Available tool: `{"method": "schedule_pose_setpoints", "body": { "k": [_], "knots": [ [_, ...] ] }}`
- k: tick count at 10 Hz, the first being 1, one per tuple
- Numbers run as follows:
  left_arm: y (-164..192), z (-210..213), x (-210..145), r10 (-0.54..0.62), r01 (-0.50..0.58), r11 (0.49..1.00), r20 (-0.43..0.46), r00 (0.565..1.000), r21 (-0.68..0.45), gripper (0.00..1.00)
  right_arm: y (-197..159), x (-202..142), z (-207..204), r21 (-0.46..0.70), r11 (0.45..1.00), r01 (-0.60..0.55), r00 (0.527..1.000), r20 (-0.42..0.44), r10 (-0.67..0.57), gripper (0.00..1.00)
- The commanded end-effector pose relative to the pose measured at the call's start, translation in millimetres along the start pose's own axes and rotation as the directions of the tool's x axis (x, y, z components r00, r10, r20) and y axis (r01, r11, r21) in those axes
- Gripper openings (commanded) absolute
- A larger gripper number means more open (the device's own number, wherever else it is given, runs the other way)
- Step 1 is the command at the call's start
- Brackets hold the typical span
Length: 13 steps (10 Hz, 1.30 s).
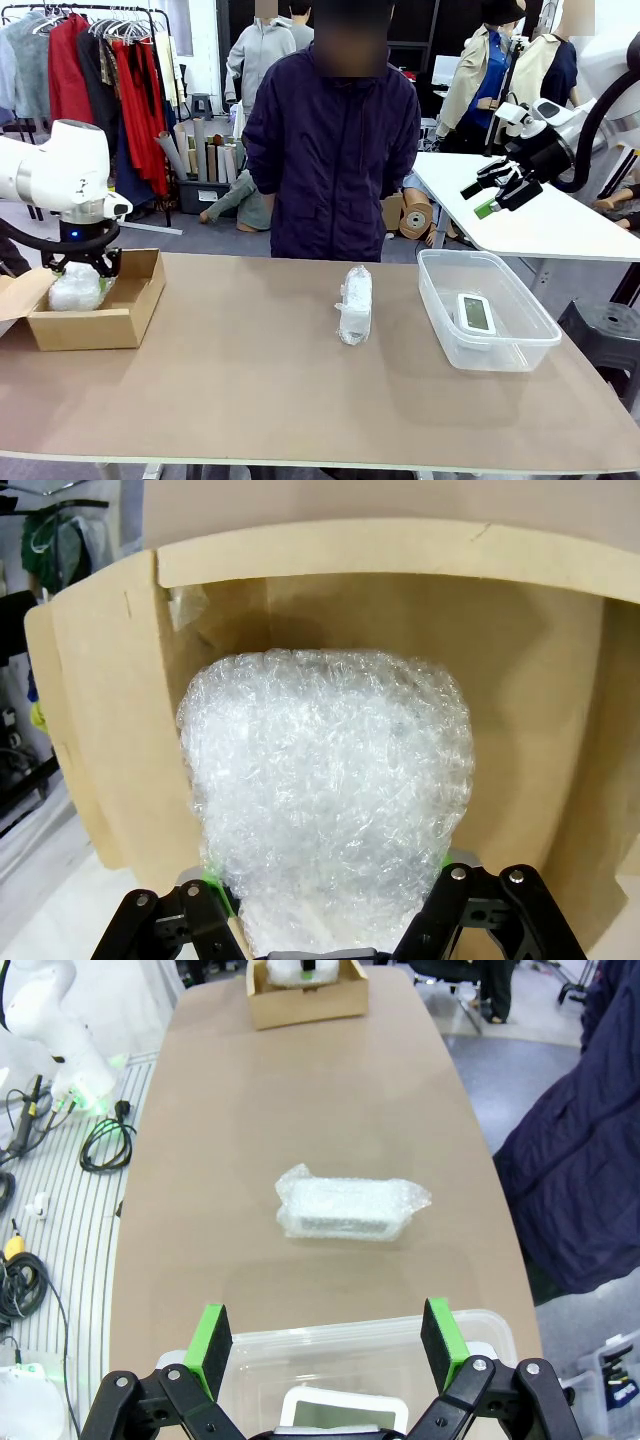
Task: Separate and place wrapped and unwrapped clocks.
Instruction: If the picked Digital clock is wrapped, place it in the Package Box ; if not, place it in the Organizing box.
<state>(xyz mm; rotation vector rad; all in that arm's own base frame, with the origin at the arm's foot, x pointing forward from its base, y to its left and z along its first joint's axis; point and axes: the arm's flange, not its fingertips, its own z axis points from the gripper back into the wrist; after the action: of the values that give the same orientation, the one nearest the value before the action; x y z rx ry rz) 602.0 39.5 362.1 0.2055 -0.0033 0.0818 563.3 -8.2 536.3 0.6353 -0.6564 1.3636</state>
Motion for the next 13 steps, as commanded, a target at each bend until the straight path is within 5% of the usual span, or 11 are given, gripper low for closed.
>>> {"method": "schedule_pose_setpoints", "body": {
  "k": [1,3,4,9,13],
  "knots": [
    [1,-7,6,0.009,-0.009,0.999,0.003,1.000,0.053,0.00,4,-2,-1,-0.010,1.000,-0.023,1.000,-0.018,0.023,1.00],
    [0,-11,7,0.006,-0.006,0.998,-0.006,1.000,0.068,0.00,4,-2,-1,-0.010,1.000,-0.023,1.000,-0.018,0.023,1.00],
    [-1,-12,8,0.002,-0.001,0.998,-0.010,1.000,0.070,0.08,4,-2,-1,-0.010,1.000,-0.023,1.000,-0.018,0.023,1.00],
    [-4,-5,7,-0.010,0.010,0.998,0.012,1.000,0.060,1.00,4,-2,-1,-0.010,1.000,-0.023,1.000,-0.018,0.023,1.00],
    [-6,16,4,-0.015,0.011,0.998,0.058,0.998,0.067,1.00,4,-2,-1,-0.010,1.000,-0.023,1.000,-0.018,0.023,1.00]
  ]
}}
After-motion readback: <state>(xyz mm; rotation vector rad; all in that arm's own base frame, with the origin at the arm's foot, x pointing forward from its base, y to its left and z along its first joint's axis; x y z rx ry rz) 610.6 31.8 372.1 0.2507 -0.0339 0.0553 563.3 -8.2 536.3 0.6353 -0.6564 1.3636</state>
